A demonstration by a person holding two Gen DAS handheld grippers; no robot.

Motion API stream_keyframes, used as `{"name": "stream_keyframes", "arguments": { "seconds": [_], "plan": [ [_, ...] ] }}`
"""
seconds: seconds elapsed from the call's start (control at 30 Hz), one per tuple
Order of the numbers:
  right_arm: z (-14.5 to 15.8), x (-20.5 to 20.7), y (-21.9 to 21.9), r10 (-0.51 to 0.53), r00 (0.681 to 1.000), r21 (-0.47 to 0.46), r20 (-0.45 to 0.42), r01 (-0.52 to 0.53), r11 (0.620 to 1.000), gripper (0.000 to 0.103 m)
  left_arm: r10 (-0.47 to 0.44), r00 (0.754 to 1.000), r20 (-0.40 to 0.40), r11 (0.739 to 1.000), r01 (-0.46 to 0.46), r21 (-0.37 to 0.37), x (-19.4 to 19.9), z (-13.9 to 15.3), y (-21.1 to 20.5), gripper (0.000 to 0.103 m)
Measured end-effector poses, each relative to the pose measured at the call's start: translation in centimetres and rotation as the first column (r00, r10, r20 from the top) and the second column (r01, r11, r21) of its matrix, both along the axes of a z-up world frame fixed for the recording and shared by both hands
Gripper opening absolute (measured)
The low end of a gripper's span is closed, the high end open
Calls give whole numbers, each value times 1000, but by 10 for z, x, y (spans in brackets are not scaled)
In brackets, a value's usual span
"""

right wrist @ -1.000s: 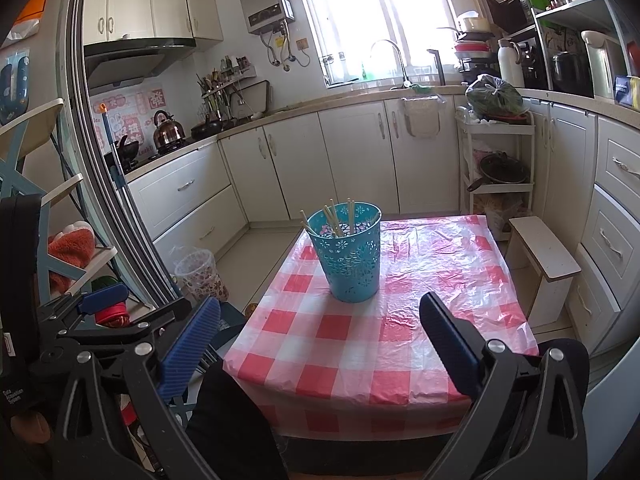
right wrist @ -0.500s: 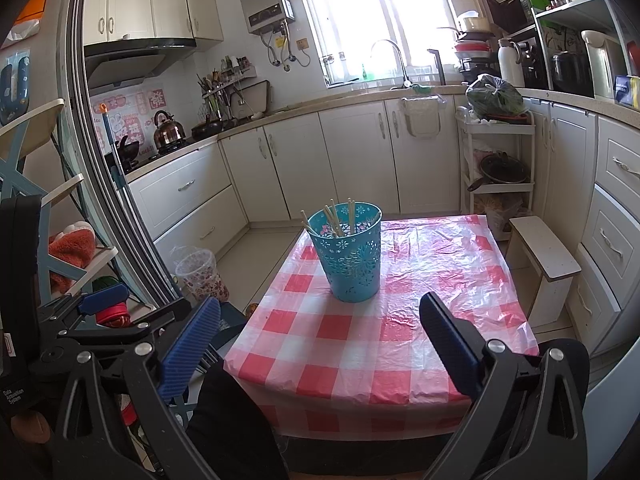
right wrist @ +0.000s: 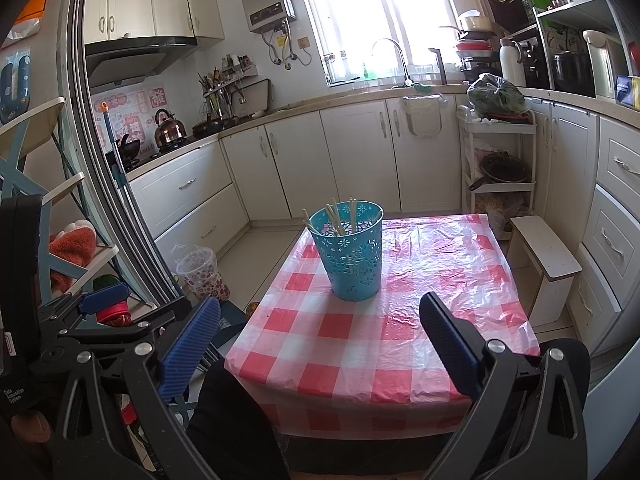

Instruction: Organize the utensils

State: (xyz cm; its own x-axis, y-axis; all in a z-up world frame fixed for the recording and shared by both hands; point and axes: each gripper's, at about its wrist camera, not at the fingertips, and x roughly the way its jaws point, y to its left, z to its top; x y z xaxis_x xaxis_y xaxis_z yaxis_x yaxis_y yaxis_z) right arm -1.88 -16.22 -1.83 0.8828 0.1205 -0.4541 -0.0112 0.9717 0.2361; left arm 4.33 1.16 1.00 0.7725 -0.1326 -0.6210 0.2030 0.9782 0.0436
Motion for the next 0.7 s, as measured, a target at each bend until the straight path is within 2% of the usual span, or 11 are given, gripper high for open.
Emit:
{"name": "stream_keyframes", "arguments": {
  "seconds": [0.7],
  "plan": [
    [0, 1, -1, 7, 1000, -2, -4, -7, 1000, 96, 0, 1000, 0, 1000, 0, -1, 0, 0, 0, 95]
  ]
}}
